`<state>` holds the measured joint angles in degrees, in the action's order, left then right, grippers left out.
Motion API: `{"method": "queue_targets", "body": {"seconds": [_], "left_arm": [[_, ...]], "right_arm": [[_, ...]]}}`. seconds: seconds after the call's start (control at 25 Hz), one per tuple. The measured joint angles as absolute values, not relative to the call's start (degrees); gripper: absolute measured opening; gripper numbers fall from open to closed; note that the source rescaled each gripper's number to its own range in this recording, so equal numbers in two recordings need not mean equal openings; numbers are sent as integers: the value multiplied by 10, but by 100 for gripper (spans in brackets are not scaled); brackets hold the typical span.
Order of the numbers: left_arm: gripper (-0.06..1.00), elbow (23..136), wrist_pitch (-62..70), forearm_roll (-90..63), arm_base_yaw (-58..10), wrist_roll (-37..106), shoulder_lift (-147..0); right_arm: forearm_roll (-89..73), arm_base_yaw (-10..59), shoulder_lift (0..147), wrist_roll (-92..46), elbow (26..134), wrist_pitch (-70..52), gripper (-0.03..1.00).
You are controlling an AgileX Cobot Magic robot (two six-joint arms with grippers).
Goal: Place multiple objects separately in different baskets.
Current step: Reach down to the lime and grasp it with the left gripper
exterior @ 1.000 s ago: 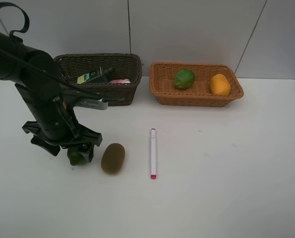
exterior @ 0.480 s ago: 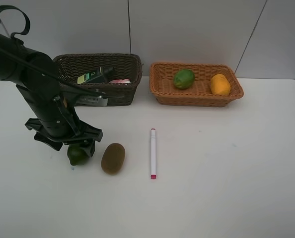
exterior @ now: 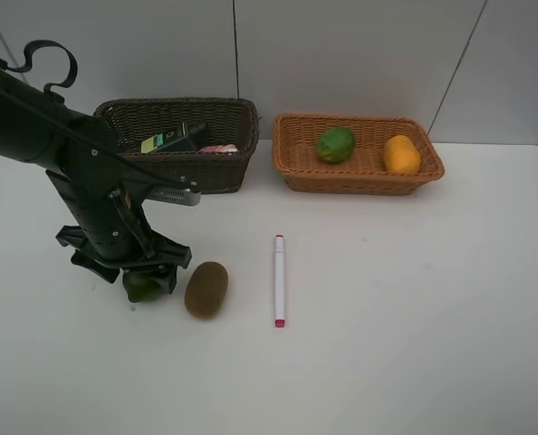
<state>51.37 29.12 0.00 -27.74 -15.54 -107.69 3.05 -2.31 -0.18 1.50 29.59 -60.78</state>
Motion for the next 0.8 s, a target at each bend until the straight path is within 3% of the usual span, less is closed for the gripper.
{"method": "queue_targets", "body": {"seconds": [0.4,0.48,0.56,0.8], "left_arm": [[94,514,278,-13,-277,-150,-1089],[86,514,278,-13,-277,-150,-1089],[64,514,278,-13,-277,-150,-1089],[65,514,279,-14,-277,-150,-1089]], "right_arm": [[31,-23,-2,15,296,-608,98],[31,-23,-2,15,296,-608,98],[31,-23,-2,15,296,-608,98],[31,-23,-2,15,296,-608,98]]}}
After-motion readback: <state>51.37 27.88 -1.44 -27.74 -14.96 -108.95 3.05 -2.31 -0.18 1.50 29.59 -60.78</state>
